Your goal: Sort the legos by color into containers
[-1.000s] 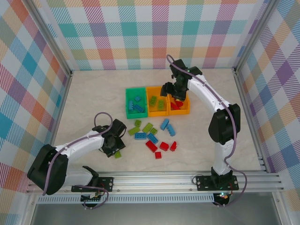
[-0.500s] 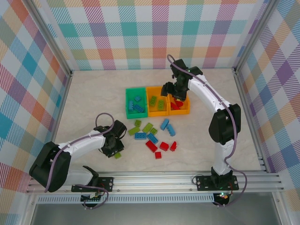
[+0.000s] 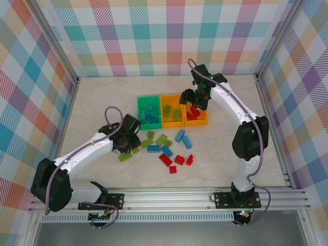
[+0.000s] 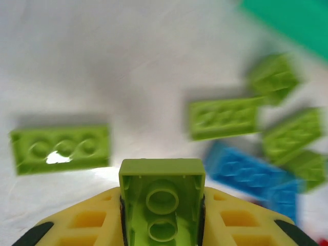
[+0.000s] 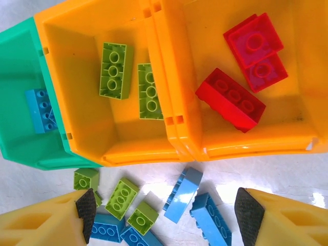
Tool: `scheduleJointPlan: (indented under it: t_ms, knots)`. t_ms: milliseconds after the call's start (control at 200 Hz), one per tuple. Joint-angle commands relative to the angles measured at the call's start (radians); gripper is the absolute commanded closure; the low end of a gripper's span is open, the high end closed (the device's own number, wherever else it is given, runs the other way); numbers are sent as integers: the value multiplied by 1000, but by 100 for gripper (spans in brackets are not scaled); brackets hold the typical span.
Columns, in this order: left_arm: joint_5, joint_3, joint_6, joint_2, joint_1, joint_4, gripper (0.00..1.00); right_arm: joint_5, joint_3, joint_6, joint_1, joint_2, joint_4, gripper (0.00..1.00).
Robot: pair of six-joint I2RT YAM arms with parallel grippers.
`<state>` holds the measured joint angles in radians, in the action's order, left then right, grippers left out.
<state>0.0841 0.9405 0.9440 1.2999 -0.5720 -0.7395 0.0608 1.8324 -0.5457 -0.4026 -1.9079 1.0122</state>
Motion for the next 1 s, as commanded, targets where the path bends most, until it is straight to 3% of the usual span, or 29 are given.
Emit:
scheduleJointPlan:
  t_ms: [0, 165, 365, 550, 720, 850, 995]
  knots:
    - [37, 170, -81, 87, -14, 6, 70, -7, -51, -20, 33, 61, -20, 26]
    - [-35, 504, -195, 382, -14, 41, 70, -2, -119, -16, 61, 104, -34, 26]
    - [-80, 923, -311, 723, -14, -59, 70, 9, -275, -1, 64, 180, -74, 27]
    - [-101, 1118, -344, 898, -14, -108, 70, 35, -496, 34, 40, 279, -151, 30]
    - [-117, 1243, -349, 1010, -14, -145, 67, 44, -626, 109, -44, 309, -234, 31]
    - [-121, 1299, -348, 1054, -14, -166, 57, 37, -663, 126, -95, 282, -273, 30]
    - [-100, 1307, -336, 1041, -13, -185, 24, 19, -681, 117, -107, 248, -299, 35]
